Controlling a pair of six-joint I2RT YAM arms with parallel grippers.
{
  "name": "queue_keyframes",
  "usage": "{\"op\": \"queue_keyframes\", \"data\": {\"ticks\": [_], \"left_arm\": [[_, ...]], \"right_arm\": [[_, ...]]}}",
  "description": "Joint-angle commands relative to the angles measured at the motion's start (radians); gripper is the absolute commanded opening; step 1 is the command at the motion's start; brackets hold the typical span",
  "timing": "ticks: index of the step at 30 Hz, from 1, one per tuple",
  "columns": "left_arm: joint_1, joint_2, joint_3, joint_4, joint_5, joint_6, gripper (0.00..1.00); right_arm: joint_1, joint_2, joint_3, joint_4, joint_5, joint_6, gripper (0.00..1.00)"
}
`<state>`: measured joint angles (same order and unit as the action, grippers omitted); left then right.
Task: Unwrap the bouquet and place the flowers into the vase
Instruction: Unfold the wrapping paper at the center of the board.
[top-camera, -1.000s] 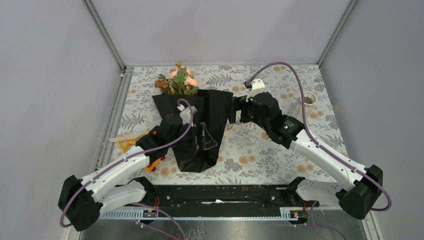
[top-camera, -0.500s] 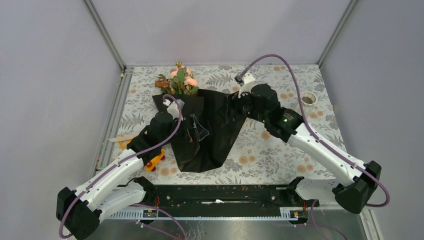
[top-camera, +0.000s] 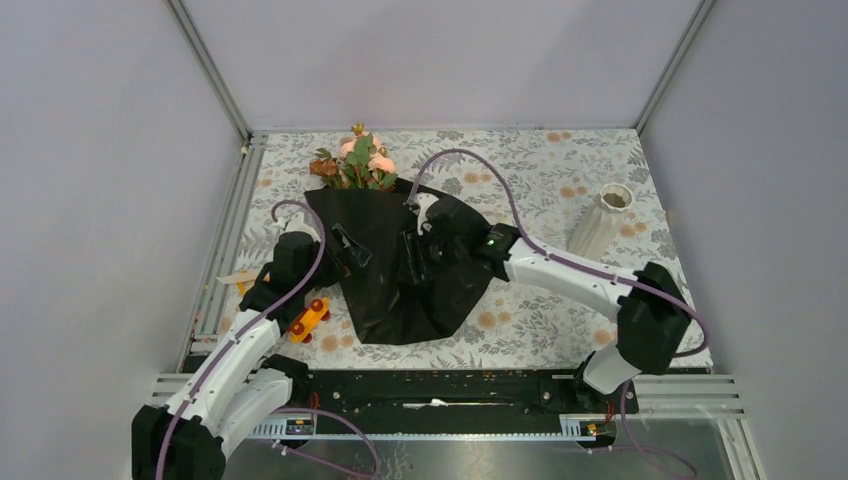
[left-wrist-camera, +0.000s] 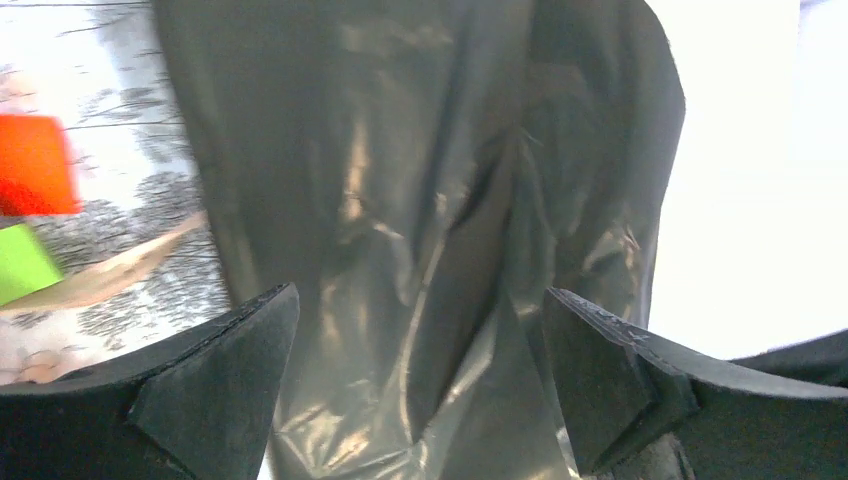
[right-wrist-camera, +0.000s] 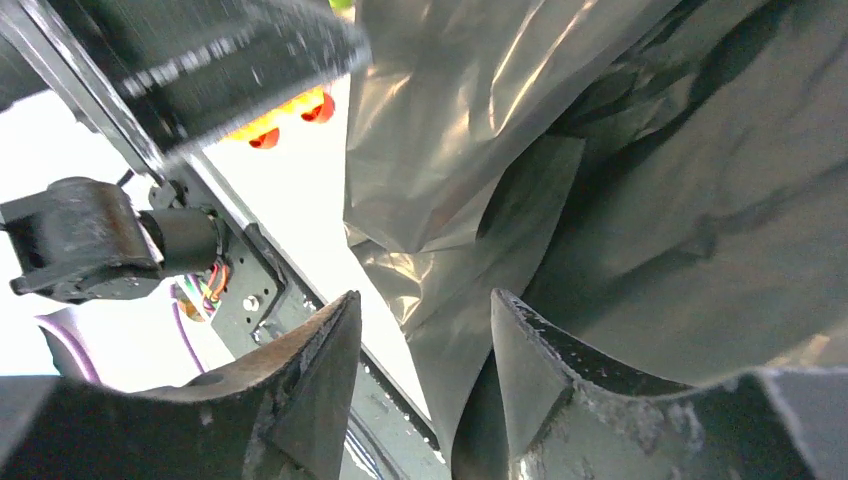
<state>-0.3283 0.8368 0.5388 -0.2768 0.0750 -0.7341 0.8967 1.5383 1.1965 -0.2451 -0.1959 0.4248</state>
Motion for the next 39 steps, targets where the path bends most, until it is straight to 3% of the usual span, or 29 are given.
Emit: {"op": "queue_keyframes", "data": {"ticks": [1,6,22,27,34,39], "left_arm": [[0.071,-0.043,-0.058,0.049,-0.086,-0.047,0.99],[0.103,-0.057,-0.116,0.121,-0.120,-0.105,0.99],[0.188,0.084,-0.144,0.273,0.024,-0.097,0.98],[0.193,0.124,-0.125,0.282,0.023,-0.088,0.92],[0.196,0.165,-0.115,0.261,0.014,-0.095,0.72],[0.195,0.165,-0.125,0.222,-0.030,-0.105,0.63]], "right_arm": [[0.044,0.087,0.031,0.023,-0.021,0.026,0.55],[0.073,0.162,0.028,0.009,0.019,0.037,0.47],[0.077,0.197,-0.088,-0.012,0.152,-0.010,0.43],[0.077,0.208,-0.115,-0.012,0.188,-0.023,0.41],[0.077,0.209,-0.153,-0.012,0.187,-0.020,0.41],[0.077,0.214,-0.170,-0.011,0.190,-0.013,0.41]]}}
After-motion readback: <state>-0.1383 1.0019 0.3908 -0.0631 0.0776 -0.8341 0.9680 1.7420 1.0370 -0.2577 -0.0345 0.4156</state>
